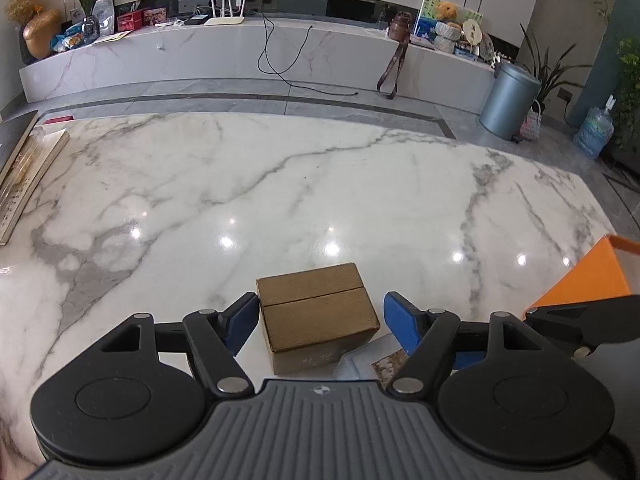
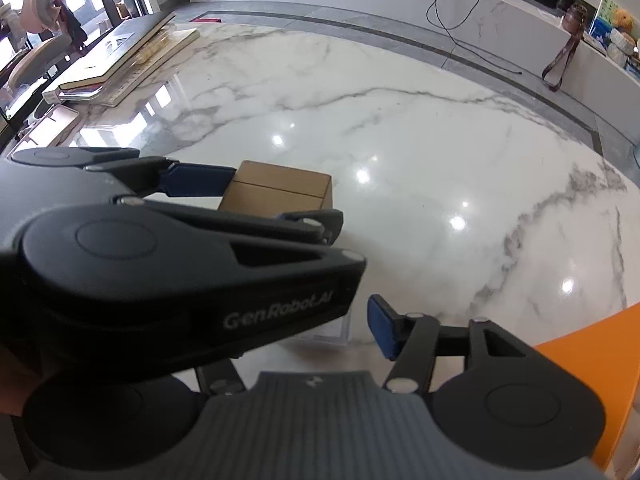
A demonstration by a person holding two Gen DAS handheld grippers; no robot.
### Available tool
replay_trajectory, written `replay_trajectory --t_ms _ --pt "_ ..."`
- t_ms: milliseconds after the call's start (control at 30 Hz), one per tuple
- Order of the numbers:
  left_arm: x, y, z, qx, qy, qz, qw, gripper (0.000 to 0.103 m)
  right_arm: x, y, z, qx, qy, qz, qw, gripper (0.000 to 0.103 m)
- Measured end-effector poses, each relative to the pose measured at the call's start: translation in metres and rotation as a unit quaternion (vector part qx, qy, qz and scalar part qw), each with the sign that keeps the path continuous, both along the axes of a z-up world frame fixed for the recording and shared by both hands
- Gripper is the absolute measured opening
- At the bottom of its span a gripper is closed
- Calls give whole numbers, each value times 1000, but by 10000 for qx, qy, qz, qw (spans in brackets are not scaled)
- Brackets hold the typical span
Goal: Organize rigid objects
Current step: 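Grasp the small cardboard box with the left gripper while the right grasps the clear cube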
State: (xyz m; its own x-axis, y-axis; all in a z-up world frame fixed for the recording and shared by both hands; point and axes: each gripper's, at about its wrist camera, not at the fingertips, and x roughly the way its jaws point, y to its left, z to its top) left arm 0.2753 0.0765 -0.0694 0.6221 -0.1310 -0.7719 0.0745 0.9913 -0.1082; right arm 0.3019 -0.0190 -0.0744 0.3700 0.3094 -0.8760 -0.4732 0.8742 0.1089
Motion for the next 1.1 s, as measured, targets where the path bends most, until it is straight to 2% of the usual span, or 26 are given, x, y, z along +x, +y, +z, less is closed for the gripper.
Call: replay_trajectory --t_ms 67,367,600,667,733,867,1100 --pt "1 1 -4 -23 60 19 10000 82 1 -1 -2 -3 54 -10 10000 47" --pt "0 14 -7 -130 242 -10 9996 74 -5 -12 -1 -335 163 -14 9993 47" --pt "-15 32 -5 -177 401 107 9990 76 -14 -15 2 -461 114 105 9988 49" --pt "-16 28 -6 -42 345 117 9993 77 -15 -12 1 -517 66 126 9986 50" --pt "-16 22 -7 111 281 79 9995 79 -14 -10 -1 -529 49 111 9985 56" --pt "-14 15 -9 298 161 83 9994 80 -13 -6 -3 -547 53 73 9985 57" --pt "-13 17 -14 290 261 105 9992 68 -10 -1 -11 -654 131 13 9978 54"
